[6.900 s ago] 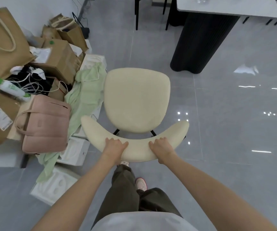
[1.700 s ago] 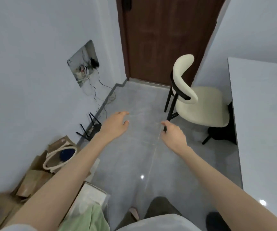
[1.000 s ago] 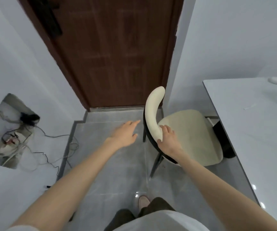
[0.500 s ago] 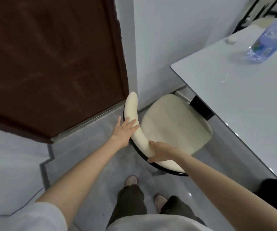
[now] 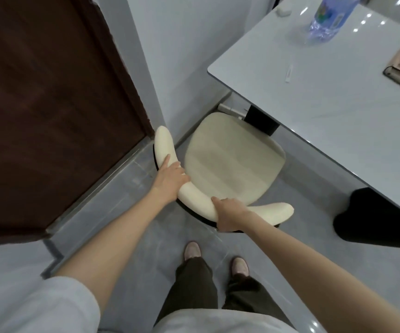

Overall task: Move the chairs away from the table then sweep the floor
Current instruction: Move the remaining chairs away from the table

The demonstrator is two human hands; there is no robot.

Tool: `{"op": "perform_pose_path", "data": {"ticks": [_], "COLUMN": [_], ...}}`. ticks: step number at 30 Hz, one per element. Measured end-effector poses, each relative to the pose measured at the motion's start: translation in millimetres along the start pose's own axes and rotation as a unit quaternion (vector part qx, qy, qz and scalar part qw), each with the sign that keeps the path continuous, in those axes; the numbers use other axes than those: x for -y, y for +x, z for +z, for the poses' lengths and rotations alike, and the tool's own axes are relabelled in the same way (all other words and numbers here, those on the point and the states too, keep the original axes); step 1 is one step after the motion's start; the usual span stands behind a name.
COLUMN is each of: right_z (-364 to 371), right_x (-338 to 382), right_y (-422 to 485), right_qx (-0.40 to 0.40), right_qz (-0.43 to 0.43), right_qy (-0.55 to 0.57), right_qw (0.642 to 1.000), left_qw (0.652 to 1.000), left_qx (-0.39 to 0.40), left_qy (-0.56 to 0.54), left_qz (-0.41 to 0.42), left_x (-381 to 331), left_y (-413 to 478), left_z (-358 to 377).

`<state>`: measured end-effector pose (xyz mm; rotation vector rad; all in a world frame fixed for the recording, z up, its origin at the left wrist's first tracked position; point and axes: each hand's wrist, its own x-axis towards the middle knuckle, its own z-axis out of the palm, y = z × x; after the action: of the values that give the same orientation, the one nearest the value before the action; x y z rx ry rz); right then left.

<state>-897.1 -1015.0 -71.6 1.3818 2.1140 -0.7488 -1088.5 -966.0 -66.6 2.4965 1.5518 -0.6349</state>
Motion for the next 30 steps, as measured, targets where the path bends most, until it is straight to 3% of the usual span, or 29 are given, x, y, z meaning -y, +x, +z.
{"op": "perform_pose_path", "data": {"ticks": [8,15,30], "right_z": [4,31,78], "right_x": [-12,-43,-95], "right_y": [-14,-49,-123], "right_qx": [0.032,0.045,0.055], "right_qz": [-0.042,-0.107,-0.260], "right_qy": [-0.037,-0.078,-0.172], "right_qw": [0.998,0.990,0.948], "left_qw": [0.998,0.987,0.914], "left_qx": [-0.005,0.021,0.085], "left_qy": [-0.044,-0.073,-0.156], "left_qz": [-0.050,-0.141,-0.364], "left_x": [-28,-100,-250], "left_y": [-14,-49,-141], "left_z": [6,10,37]}}
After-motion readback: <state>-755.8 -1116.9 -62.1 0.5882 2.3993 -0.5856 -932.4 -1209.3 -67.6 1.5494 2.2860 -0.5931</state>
